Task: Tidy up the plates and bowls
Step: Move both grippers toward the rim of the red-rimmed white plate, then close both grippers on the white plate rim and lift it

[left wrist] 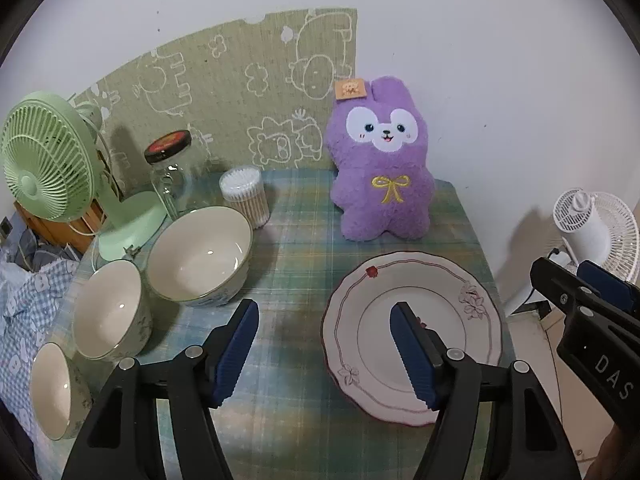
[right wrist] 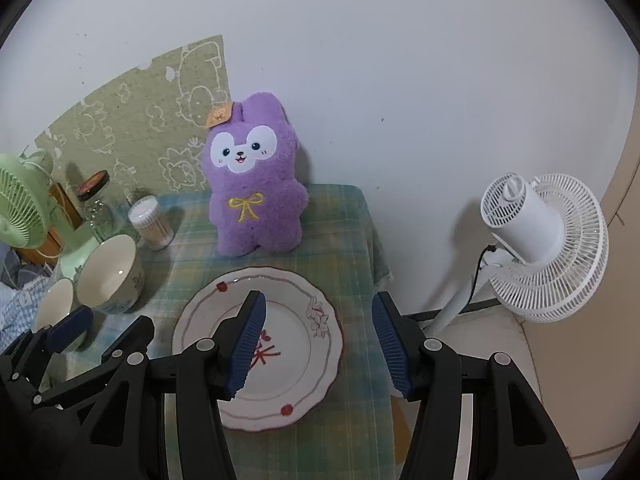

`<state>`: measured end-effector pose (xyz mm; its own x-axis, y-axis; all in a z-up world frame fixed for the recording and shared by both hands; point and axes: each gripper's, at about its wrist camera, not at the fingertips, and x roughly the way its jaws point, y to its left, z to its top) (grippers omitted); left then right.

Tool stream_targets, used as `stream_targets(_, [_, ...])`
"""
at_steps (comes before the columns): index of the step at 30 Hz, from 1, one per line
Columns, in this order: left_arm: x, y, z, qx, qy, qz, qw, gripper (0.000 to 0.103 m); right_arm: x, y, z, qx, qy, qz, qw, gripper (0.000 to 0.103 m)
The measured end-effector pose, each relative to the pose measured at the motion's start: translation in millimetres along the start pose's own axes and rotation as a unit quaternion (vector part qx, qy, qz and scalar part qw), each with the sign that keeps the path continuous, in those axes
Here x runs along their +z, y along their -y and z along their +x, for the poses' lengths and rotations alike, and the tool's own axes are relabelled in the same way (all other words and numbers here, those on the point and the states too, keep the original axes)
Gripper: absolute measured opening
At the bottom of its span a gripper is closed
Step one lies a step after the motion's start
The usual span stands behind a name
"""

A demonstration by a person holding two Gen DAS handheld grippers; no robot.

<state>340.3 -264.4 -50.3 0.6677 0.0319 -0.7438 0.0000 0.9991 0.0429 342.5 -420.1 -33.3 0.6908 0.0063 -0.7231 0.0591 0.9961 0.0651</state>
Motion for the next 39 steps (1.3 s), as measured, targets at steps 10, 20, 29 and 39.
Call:
stream_targets(10, [-2, 9, 38, 0.005, -0.018, 0.003, 0.9998, 0.067, -4, 1, 39, -0.002, -0.021, -0.006, 1.0, 0.059])
stream_targets(20, [-7, 20, 65, 0.004, -0.036, 0.016, 0.9992, 0.062, -19, 4, 78, 0.002, -0.056, -0.003, 0.998, 0.059])
stream_targets(29, [-13, 24, 86, 0.005, -0.06, 0.018, 0.998, 0.053, -28, 1, 103, 0.001, -0.08, -0.011, 0.997, 0.059])
stream_targets(39, [-15, 25, 98, 0.01, -0.073, 0.024, 0.997, 0.049, -34, 1, 118, 0.002, -0.096, -0.012, 0.995, 0.059])
